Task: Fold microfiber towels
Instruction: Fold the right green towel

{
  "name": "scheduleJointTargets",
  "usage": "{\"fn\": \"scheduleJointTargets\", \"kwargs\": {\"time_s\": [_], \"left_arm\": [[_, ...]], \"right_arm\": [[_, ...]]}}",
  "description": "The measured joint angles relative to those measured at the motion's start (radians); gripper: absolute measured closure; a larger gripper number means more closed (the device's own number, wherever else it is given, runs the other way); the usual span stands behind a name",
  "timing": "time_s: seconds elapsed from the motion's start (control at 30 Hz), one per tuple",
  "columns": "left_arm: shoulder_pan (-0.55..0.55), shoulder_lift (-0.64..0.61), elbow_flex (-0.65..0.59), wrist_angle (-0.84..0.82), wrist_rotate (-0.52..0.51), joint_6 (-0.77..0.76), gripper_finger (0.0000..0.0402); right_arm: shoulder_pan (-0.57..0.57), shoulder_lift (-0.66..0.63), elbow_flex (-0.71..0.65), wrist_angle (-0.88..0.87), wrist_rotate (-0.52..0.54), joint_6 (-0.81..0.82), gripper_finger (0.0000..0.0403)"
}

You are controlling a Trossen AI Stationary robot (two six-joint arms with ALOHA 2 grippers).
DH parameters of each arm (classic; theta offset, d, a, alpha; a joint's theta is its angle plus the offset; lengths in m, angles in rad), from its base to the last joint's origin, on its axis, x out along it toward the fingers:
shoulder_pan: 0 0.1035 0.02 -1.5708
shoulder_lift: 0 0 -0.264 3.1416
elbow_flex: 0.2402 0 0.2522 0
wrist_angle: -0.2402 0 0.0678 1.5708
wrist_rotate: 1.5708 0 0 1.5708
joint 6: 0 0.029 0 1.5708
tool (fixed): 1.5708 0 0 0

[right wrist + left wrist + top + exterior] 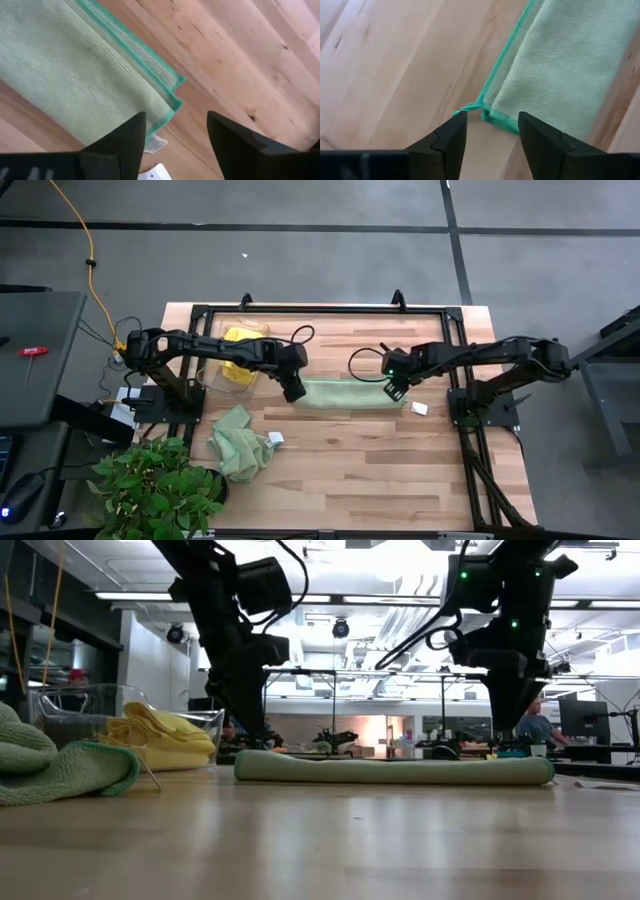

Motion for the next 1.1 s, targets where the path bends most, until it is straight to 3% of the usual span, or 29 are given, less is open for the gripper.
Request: {"fn": "scheduleJointTargets", "kwargs": {"time_s": [0.13,0.23,0.4,0.57,0.63,0.8,0.9,1.0,1.1], "left_arm": [[0.007,0.0,0.0,0.026,0.048,0.005,0.0232],[-0.013,0.0,-0.022,0.158,0.078,0.008,0.0232],[-0.058,0.0,-0.114,0.438,0.162,-0.025,0.0231],[-0.088,0.0,-0.18,0.535,0.174,-0.056,0.0231],[-0.088,-0.012,-0.193,0.53,0.172,-0.043,0.0231],[-0.084,-0.014,-0.193,0.482,0.15,0.174,0.0231],[-0.085,-0.014,-0.193,0.393,0.072,0.283,0.0235],[-0.084,-0.02,-0.19,0.31,-0.004,0.314,0.0258],[-0.084,-0.065,-0.18,0.265,-0.015,0.318,0.0304]], "right_arm": [[-0.02,-0.023,-0.002,-0.004,-0.063,-0.048,0.0195],[-0.036,-0.055,-0.045,0.012,-0.143,-0.056,0.0194],[-0.082,-0.158,-0.177,0.089,-0.276,0.081,0.0194],[-0.097,-0.287,-0.258,0.165,-0.303,0.224,0.0194],[-0.097,-0.322,-0.273,0.181,-0.296,0.275,0.0194],[-0.097,-0.371,-0.31,0.203,-0.307,0.371,0.0194],[-0.097,-0.371,-0.336,0.205,-0.35,0.411,0.0194],[-0.097,-0.372,-0.369,0.222,-0.382,0.432,0.0194],[-0.097,-0.371,-0.391,0.241,-0.383,0.46,0.0194]]}}
